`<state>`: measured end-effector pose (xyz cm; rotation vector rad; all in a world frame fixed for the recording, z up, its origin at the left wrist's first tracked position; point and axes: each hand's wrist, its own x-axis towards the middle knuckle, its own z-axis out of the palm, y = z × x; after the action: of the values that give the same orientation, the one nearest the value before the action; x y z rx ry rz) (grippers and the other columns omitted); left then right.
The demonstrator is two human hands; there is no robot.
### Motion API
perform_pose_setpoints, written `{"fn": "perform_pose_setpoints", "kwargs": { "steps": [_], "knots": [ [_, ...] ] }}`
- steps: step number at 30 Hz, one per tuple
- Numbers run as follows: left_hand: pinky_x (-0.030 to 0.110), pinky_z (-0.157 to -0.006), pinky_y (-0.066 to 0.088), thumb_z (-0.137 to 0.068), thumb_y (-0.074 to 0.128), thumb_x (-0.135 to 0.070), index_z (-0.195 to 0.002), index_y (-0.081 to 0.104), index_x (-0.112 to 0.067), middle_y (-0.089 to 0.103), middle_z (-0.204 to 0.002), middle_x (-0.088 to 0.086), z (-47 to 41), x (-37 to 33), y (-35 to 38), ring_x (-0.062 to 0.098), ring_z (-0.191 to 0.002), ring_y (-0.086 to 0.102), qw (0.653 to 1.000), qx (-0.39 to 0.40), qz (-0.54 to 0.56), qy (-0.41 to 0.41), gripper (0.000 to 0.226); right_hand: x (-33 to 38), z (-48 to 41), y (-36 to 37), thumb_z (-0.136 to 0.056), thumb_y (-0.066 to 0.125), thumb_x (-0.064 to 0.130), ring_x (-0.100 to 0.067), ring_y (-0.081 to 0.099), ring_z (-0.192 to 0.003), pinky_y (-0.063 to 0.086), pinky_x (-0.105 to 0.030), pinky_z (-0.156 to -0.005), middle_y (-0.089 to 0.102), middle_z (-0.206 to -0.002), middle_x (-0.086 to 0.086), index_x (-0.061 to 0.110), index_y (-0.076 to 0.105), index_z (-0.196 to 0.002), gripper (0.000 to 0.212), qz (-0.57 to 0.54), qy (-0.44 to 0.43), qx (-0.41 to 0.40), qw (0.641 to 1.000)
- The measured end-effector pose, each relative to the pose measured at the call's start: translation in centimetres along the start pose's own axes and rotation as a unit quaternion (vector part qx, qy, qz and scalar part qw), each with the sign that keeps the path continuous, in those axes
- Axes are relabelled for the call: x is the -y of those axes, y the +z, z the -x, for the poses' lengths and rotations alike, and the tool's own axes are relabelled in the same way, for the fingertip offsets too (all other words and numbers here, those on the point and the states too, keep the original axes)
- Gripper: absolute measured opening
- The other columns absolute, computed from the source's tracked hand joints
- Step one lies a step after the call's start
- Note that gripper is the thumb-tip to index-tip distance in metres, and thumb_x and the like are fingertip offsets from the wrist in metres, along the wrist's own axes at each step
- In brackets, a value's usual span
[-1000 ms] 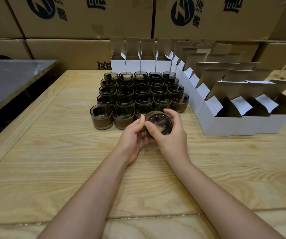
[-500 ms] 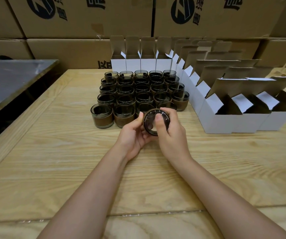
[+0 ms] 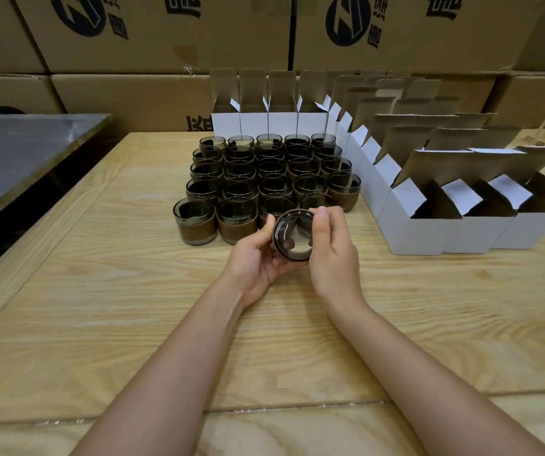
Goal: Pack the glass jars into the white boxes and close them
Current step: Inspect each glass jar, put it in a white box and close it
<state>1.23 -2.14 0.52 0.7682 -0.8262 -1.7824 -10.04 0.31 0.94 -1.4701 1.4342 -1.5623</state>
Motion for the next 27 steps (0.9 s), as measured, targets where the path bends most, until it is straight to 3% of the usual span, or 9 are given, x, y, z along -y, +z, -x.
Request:
{"fn": "perform_pose_setpoints", "kwargs": {
  "steps": [3,6,8,11,13,17,22,25,27],
  "knots": [
    [0.033,-0.066,0.058,-0.089,0.047,-0.039,-0.110,0.063,-0.003,0.067,-0.085,0.011,0.1,-0.1,-0.1,0.024,-0.075,0.058,1.000,0.000,0.002,-0.009,0.044,0.2,0.1,0.0,-0.094,0.052,0.045,0.004,0.059,-0.080,0.041,-0.011,-0.067,0.063,-0.086,0.014,0.030,0.052,-0.098,0.016,0.007,0.011,0.014,1.000],
    [0.034,-0.069,0.059,-0.082,0.051,-0.041,-0.107,0.065,-0.004,0.069,-0.102,0.016,0.0,-0.1,-0.3,0.026,-0.088,0.067,1.000,-0.005,-0.001,-0.015,0.047,0.2,0.4,0.0,-0.076,0.070,0.052,0.003,0.060,-0.089,0.044,-0.010,-0.072,0.063,-0.096,0.015,0.033,0.050,-0.104,0.040,0.018,0.022,0.016,0.999],
    [0.034,-0.077,0.055,-0.082,0.052,-0.040,-0.104,0.065,-0.004,0.059,-0.100,0.019,-0.2,-0.1,-0.3,0.030,-0.084,0.054,1.000,-0.025,-0.006,-0.010,0.045,0.3,0.4,0.1,-0.065,0.077,0.055,0.003,0.059,-0.094,0.041,-0.005,-0.073,0.062,-0.103,0.015,0.031,0.048,-0.111,0.059,0.037,0.022,0.023,0.999],
    [0.043,-0.101,0.044,-0.083,0.054,-0.040,-0.108,0.064,-0.002,0.053,-0.115,0.024,-0.4,0.0,-0.5,0.032,-0.105,0.045,0.999,-0.035,0.003,-0.012,0.046,0.2,0.4,0.1,-0.059,0.083,0.052,-0.001,0.056,-0.103,0.039,-0.002,-0.077,0.059,-0.113,0.011,0.031,0.043,-0.116,0.073,0.056,0.018,0.039,0.998],
    [0.039,-0.092,0.053,-0.079,0.055,-0.042,-0.110,0.067,-0.003,0.062,-0.121,0.020,-0.4,-0.1,-0.6,0.029,-0.108,0.059,0.999,-0.038,0.008,-0.013,0.051,0.0,0.3,0.2,-0.056,0.085,0.051,-0.004,0.056,-0.106,0.041,-0.007,-0.081,0.057,-0.117,0.009,0.031,0.041,-0.119,0.080,0.066,0.013,0.050,0.996],
    [0.029,-0.067,0.058,-0.081,0.052,-0.041,-0.086,0.079,-0.009,0.073,-0.100,0.014,-0.3,-0.2,-0.7,0.022,-0.089,0.072,1.000,-0.021,0.017,-0.010,0.043,-0.4,0.3,0.3,-0.054,0.089,0.044,-0.007,0.053,-0.113,0.042,-0.014,-0.091,0.055,-0.123,0.006,0.027,0.040,-0.127,0.090,0.075,-0.005,0.064,0.995],
    [0.031,-0.069,0.059,-0.083,0.050,-0.042,-0.087,0.079,-0.010,0.074,-0.100,0.013,-0.4,-0.1,-0.8,0.023,-0.091,0.072,1.000,0.004,0.026,-0.005,0.043,-0.8,0.1,-0.2,-0.057,0.088,0.041,-0.002,0.048,-0.116,0.036,-0.006,-0.092,0.051,-0.127,0.005,0.025,0.039,-0.134,0.093,0.073,-0.037,0.071,0.994],
    [0.032,-0.073,0.058,-0.089,0.046,-0.044,-0.102,0.074,-0.009,0.072,-0.107,0.013,-0.5,0.0,-0.7,0.022,-0.097,0.070,1.000,0.007,-0.008,0.000,0.047,-0.8,-0.1,-0.6,-0.059,0.088,0.039,0.016,0.040,-0.106,0.030,0.003,-0.087,0.044,-0.125,0.007,0.024,0.039,-0.137,0.093,0.103,-0.088,0.055,0.989],
    [0.033,-0.076,0.058,-0.091,0.042,-0.050,-0.110,0.068,-0.009,0.071,-0.110,0.013,-0.5,0.0,-0.5,0.022,-0.099,0.069,0.999,0.013,-0.040,0.003,0.052,-0.8,-0.3,-0.9,-0.060,0.088,0.037,0.013,0.038,-0.102,0.033,0.001,-0.086,0.040,-0.121,0.007,0.023,0.039,-0.138,0.093,0.136,-0.132,0.044,0.981]
  ]
}}
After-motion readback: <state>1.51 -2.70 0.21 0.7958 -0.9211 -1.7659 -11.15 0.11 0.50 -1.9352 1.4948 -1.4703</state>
